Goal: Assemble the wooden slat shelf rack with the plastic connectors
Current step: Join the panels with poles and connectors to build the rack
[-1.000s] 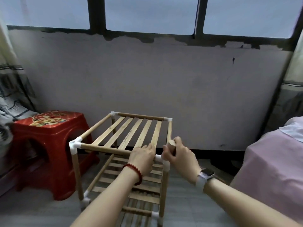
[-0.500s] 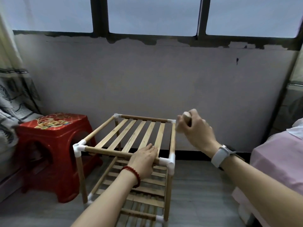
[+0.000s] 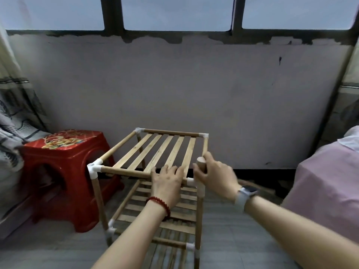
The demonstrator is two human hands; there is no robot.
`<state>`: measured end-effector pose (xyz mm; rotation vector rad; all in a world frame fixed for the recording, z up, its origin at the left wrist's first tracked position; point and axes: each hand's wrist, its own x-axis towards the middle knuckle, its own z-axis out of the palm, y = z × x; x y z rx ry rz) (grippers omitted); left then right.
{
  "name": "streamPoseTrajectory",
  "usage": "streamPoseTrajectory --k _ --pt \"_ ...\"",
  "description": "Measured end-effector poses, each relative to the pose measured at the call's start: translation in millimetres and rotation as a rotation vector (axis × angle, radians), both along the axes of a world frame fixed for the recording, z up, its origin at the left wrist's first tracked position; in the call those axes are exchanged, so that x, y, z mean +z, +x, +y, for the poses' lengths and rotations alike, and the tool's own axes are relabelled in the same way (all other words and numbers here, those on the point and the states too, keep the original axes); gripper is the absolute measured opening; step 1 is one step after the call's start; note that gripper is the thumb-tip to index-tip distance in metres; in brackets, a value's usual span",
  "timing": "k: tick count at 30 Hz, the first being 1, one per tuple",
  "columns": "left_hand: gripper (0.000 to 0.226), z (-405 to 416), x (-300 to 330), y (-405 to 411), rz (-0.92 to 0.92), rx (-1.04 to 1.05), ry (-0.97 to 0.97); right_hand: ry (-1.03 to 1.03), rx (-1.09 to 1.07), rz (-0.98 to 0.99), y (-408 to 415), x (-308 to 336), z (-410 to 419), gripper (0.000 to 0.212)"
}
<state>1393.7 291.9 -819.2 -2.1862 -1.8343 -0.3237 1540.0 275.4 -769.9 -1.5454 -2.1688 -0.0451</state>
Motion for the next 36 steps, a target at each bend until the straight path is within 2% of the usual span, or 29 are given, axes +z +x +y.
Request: streamPoseTrajectory --k 2,3,5,6,7,9,11,13,15,17,18,20,22,23,25,27,28,31,32,34,36 --pt "0.063 -1 0 -5 -0.004 -0.035 -0.025 0.023 0.019 -0.095 5 19 10 0.030" --pt "0.064 -1 -1 -9 -0.003 -0.049 -0.042 0.059 0.014 -0.013 5 36 15 0.030" --pt "0.066 -2 -2 -17 -0.033 -0.057 -0.040 0.176 0.021 0.313 5 57 23 0.028" --pt "0.066 -2 -3 -20 -0.051 -0.053 -0.023 0.205 0.014 0.405 4 56 21 0.026" --pt "0.067 -4 -4 -23 -0.058 -0.042 -0.007 0.184 0.006 0.337 1 42 17 0.025" --pt "0.067 -8 -4 -28 -0.060 -0.027 -0.003 -0.009 0.010 0.065 -6 5 6 0.029" --pt "0.065 -11 -3 -38 -0.076 -0.034 -0.017 -0.057 0.043 -0.060 -1 -1 10 0.028" --pt "0.063 -12 -3 -54 -0.074 -0.058 -0.024 -0.015 0.067 -0.013 2 25 18 0.027" --pt "0.059 -10 -5 -70 -0.076 -0.074 0.006 0.094 0.064 0.189 0 51 19 0.028" --pt "0.069 -8 -7 -77 -0.123 -0.074 0.055 0.202 0.057 0.399 -4 52 12 0.022" --pt "0.078 -9 -6 -76 -0.140 -0.064 0.062 0.174 0.045 0.384 -6 41 7 0.020" --pt "0.085 -7 -8 -73 -0.178 -0.051 0.089 0.002 0.044 0.161 -10 8 -4 0.024" --pt "0.077 -6 -8 -68 -0.213 -0.045 0.102 -0.097 0.046 -0.026 0 3 1 0.030" --pt "0.066 -5 -9 -66 -0.223 -0.031 0.103 -0.095 0.047 -0.011 6 15 11 0.030" --pt "0.044 -5 -10 -66 -0.233 -0.027 0.094 -0.006 0.032 0.213 15 45 19 0.028" --pt "0.039 -4 -13 -66 -0.251 -0.031 0.118 0.177 0.048 0.520 20 55 20 0.026" --pt "0.039 -4 -13 -66 -0.266 -0.046 0.131 0.204 0.054 0.574 19 46 17 0.024" --pt "0.038 -5 -17 -65 -0.286 -0.044 0.128 -0.076 -0.007 0.251 12 -7 0 0.022" --pt "0.039 -5 -18 -65 -0.270 -0.056 0.170 -0.110 -0.028 0.182 14 -14 -1 0.023" --pt "0.039 -6 -17 -62 -0.280 -0.067 0.234 -0.064 -0.017 0.158 16 -4 9 0.024" --pt "0.035 -8 -14 -51 -0.267 -0.045 0.212 -0.043 0.016 0.241 11 11 15 0.026"
